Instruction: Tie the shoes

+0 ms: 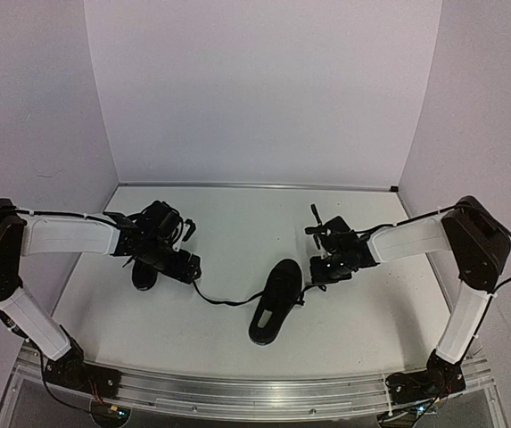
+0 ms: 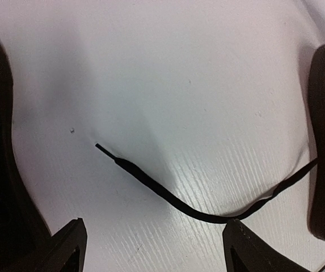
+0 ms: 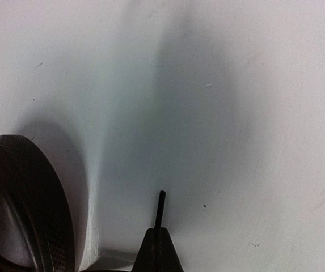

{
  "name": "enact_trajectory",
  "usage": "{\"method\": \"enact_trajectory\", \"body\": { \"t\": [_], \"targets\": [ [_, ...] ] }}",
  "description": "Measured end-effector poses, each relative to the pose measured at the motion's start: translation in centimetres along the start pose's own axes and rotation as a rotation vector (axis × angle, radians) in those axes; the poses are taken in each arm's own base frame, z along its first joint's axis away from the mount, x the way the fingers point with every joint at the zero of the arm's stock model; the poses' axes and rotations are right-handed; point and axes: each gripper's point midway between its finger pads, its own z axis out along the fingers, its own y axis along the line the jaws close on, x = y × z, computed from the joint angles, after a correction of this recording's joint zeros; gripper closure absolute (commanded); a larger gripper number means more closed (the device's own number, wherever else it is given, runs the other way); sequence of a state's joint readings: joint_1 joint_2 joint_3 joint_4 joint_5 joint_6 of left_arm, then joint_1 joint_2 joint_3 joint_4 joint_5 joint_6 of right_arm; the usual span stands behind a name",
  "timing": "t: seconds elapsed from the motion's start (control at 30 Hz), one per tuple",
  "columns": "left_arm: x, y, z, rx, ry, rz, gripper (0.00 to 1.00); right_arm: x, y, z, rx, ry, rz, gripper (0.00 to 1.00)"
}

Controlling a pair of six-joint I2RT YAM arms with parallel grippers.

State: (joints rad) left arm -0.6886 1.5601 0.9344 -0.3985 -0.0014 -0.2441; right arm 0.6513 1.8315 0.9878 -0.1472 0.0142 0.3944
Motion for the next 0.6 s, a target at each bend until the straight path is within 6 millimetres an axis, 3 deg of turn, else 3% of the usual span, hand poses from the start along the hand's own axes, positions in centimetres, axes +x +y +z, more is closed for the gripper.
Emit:
{"method": "enact_trajectory", "body": {
  "t": [0.13, 0.27, 0.37, 0.6],
  "targets": [
    [0.1, 0.6, 0.3, -0.018, 0.005, -0.083, 0.2, -1.3, -0.1, -2.7, -0.022, -0.043, 0.018, 1.0],
    [1.2, 0.9, 1.9, -0.035, 0.054, -0.158, 0.28, -3.3, 0.7, -5.3, -0.079, -0.113, 0.033, 1.0],
    [2.2, 1.2, 3.1, -0.049, 0.086, -0.208, 0.32, -3.0, 1.1, -5.4, -0.108, -0.102, 0.036, 1.0],
    [2.6, 1.2, 4.9, -0.049, 0.092, -0.262, 0.4, 0.2, 1.7, -4.0, -0.173, -0.01, 0.053, 1.0]
  ]
}}
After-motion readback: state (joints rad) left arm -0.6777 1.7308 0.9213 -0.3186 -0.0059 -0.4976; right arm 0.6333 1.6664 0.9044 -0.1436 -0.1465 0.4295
